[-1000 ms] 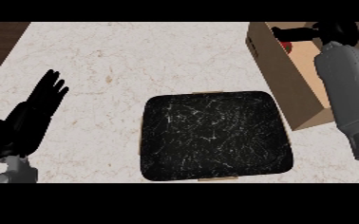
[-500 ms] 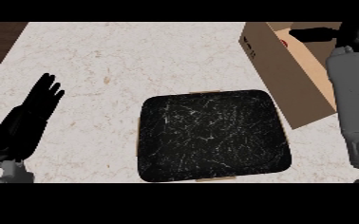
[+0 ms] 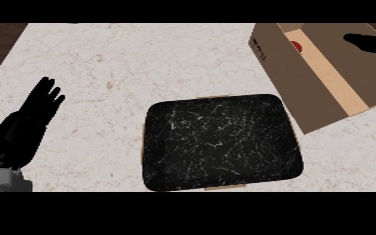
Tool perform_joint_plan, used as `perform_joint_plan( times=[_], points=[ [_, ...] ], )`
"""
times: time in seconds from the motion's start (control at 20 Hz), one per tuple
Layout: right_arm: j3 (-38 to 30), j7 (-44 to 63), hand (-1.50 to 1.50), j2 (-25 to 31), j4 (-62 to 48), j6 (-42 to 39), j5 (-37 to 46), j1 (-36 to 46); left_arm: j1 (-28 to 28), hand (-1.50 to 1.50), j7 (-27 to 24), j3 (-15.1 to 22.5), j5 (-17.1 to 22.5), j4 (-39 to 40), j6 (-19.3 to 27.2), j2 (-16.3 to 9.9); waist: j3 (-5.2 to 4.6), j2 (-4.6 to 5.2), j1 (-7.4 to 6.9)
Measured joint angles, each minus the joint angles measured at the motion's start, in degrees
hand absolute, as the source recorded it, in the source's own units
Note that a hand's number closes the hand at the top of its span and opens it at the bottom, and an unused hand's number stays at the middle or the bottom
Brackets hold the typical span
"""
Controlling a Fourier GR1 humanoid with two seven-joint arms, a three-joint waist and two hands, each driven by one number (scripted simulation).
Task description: Pick the tomato from the tray and place it in the cardboard box
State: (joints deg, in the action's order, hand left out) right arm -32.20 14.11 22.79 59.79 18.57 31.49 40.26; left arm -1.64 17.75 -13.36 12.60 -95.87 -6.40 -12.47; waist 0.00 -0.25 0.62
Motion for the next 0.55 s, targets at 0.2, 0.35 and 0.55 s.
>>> perform_joint_plan(
  times=[0.2,0.35,0.55],
  points=[
    [-2.08,0.0,-1.5,2.88,6.19,-5.43,-5.55,-5.64,-0.94,0.0,-0.29,-0.18,-0.28,0.97,0.04,-0.04,0.0,0.06,-0.01],
    [-3.14,-2.03,-1.5,4.26,8.69,-8.32,-9.24,-9.94,-1.07,0.0,-0.83,0.28,-0.87,1.44,0.01,0.43,-0.01,0.12,-0.19],
    [-3.59,-2.33,-1.5,5.73,12.1,-10.79,-12.81,-14.49,0.54,0.0,-1.63,0.82,-1.34,0.28,-0.45,1.21,0.01,0.15,-0.42]
  ],
)
